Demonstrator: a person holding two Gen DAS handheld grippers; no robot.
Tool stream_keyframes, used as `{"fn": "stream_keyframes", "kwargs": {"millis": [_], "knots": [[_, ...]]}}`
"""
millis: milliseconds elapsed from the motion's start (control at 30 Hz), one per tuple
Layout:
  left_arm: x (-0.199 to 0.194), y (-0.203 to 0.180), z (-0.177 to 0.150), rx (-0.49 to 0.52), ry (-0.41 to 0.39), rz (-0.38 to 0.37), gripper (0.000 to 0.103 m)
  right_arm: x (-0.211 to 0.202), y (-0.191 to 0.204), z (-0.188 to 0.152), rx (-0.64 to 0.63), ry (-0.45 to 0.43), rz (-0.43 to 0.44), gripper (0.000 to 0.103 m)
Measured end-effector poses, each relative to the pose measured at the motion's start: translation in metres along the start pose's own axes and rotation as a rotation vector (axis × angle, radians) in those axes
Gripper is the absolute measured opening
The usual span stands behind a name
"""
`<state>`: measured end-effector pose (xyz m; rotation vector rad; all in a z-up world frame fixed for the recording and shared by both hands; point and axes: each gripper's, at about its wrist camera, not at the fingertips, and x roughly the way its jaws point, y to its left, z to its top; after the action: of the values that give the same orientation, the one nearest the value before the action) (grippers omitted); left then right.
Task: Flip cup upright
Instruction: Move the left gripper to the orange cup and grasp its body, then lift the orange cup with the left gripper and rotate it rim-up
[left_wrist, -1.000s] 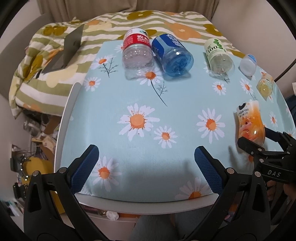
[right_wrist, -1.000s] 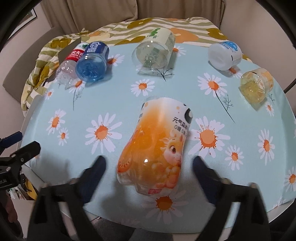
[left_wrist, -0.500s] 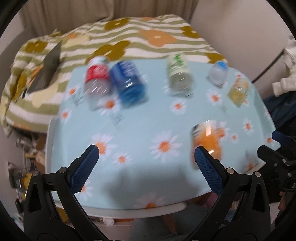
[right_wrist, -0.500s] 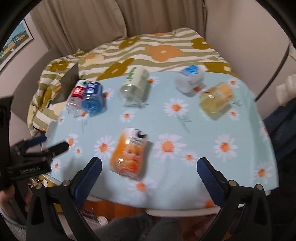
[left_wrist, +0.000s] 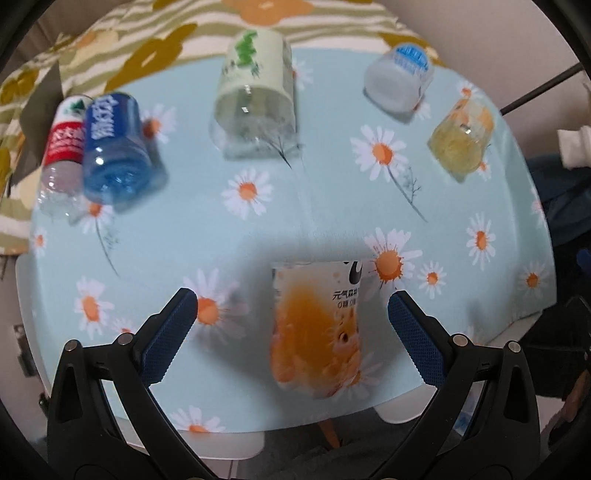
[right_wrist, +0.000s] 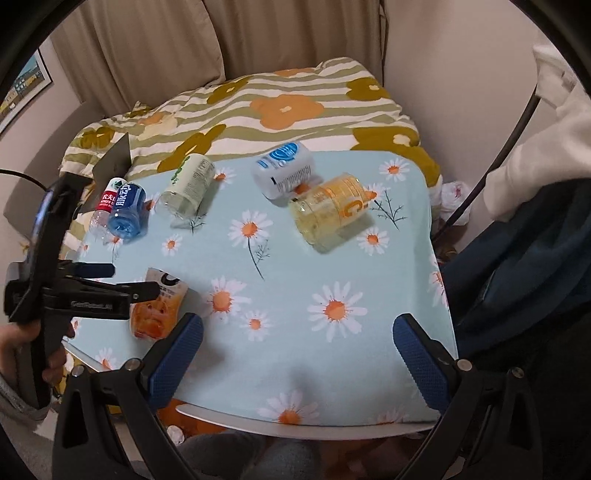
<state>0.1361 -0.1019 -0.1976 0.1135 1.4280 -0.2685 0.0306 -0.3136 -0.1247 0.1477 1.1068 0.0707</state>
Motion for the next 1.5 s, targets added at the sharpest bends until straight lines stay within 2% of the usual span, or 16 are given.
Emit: {"fn": "stream_keyframes", "kwargs": {"millis": [133, 233, 367, 467, 500, 700, 833, 933, 1000, 1133, 1233, 1433, 1500], "knots": [[0.013, -0.007, 0.006, -0.007, 0.056, 0.018, 0.103, 0.015, -0.018, -0.001, 0.02, 0.025, 0.059, 0.103], [0.023, -0.01, 0.01, -0.012, 0.105, 0.024, 0.095, 0.026, -0.022, -0.004, 0.025, 0.045, 0.088, 0.103], [0.033, -0.011, 0.016, -0.017, 0.167, 0.014, 0.09, 0.04, -0.026, -0.004, 0.026, 0.069, 0.111, 0.103], [0.041, -0.011, 0.014, -0.015, 0.203, 0.008, 0.072, 0.048, -0.028, -0.003, 0.032, 0.078, 0.12, 0.103], [0.044, -0.011, 0.013, -0.015, 0.219, -0.004, 0.059, 0.05, -0.029, -0.003, 0.036, 0.081, 0.12, 0.103], [0.043, -0.013, 0.008, 0.006, 0.228, -0.019, 0.058, 0.054, -0.032, -0.002, 0.054, 0.083, 0.121, 0.103], [0.028, -0.013, 0.007, 0.016, 0.203, -0.037, 0.058, 0.048, -0.03, 0.002, 0.053, 0.071, 0.119, 0.103], [0.004, -0.015, 0.005, 0.001, 0.129, -0.072, 0.058, 0.039, -0.027, 0.006, 0.057, 0.05, 0.126, 0.103], [-0.016, -0.015, 0.0, -0.025, 0.04, -0.099, 0.058, 0.031, -0.025, 0.009, 0.057, 0.028, 0.136, 0.103], [-0.044, -0.009, -0.023, -0.113, -0.223, -0.113, 0.058, 0.021, -0.019, 0.01, 0.048, -0.014, 0.148, 0.103], [-0.046, -0.003, -0.041, -0.146, -0.398, -0.097, 0.058, 0.018, -0.014, 0.01, 0.042, -0.031, 0.16, 0.103], [-0.036, -0.012, -0.067, -0.142, -0.63, -0.05, 0.058, 0.015, -0.005, -0.002, -0.034, -0.057, 0.095, 0.103], [-0.03, -0.014, -0.072, -0.126, -0.682, -0.029, 0.058, 0.017, -0.004, -0.007, -0.045, -0.051, 0.088, 0.103]]}}
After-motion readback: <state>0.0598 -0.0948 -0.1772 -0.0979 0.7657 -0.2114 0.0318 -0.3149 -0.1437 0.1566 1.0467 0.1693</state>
